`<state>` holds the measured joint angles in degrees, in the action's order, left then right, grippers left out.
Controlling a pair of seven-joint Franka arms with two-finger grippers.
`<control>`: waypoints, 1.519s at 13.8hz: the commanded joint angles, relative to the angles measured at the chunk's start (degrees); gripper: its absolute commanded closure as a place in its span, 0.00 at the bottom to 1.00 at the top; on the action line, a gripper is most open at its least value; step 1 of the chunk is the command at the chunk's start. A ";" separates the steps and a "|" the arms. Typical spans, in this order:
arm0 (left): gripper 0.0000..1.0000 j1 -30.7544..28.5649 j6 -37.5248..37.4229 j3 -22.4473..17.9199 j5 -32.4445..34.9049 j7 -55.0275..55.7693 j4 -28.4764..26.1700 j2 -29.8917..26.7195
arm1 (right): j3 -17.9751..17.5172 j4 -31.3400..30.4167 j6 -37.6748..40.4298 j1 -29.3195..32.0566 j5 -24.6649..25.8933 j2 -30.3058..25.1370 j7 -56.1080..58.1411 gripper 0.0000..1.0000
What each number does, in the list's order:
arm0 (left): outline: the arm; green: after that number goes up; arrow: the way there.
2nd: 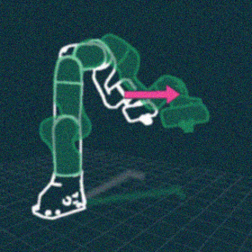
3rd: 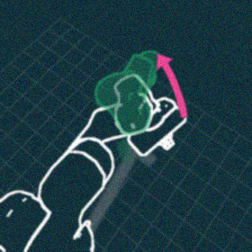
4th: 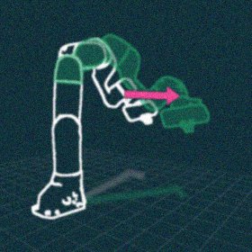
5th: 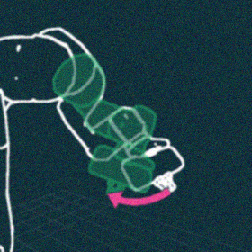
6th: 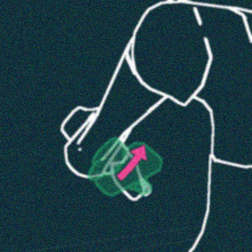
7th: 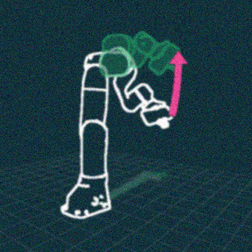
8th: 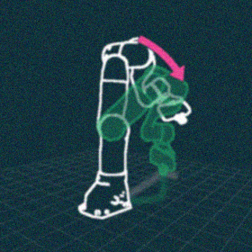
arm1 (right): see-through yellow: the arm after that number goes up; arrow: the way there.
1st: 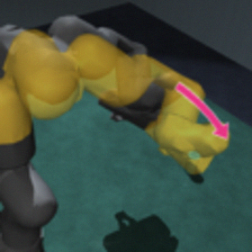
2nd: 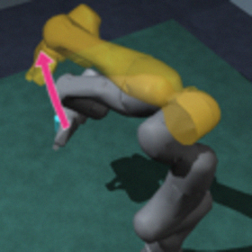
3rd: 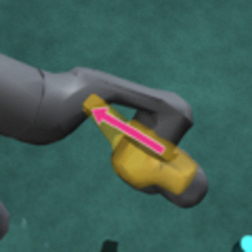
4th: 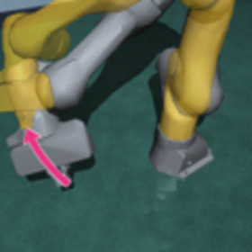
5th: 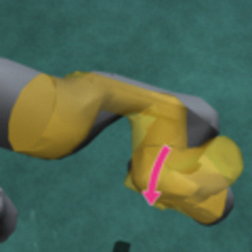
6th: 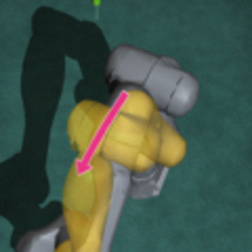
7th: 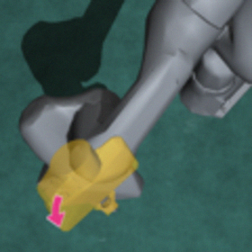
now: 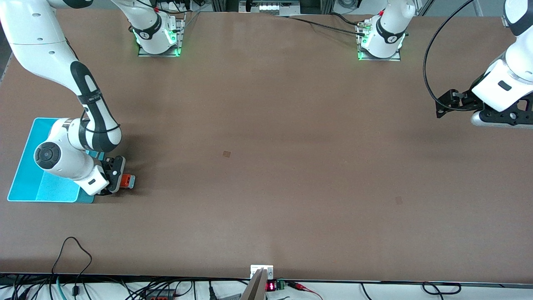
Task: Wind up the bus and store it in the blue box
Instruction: 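Lift the bus with the right gripper over the turquoise box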
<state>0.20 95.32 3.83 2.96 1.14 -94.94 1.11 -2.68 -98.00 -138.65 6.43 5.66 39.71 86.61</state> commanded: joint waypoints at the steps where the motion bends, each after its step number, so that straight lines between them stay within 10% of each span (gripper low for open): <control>1: 0.00 0.59 -0.22 -0.66 -0.85 0.53 -0.33 -0.67 | -0.74 -0.26 -0.04 -0.27 0.31 -3.39 -3.44 1.00; 12: 0.00 0.59 -1.01 -0.66 -0.85 0.44 -0.24 -0.67 | 3.90 -0.70 18.76 0.85 -1.00 -22.39 -44.83 1.00; 21: 0.00 0.68 -1.10 -0.57 -0.85 0.44 -0.16 -0.67 | 15.25 -7.38 10.43 4.55 -8.65 -15.21 -66.01 1.00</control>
<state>0.32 94.85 3.75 2.95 1.15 -94.94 1.11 12.40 -105.15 -126.16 11.40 -2.16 22.01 26.48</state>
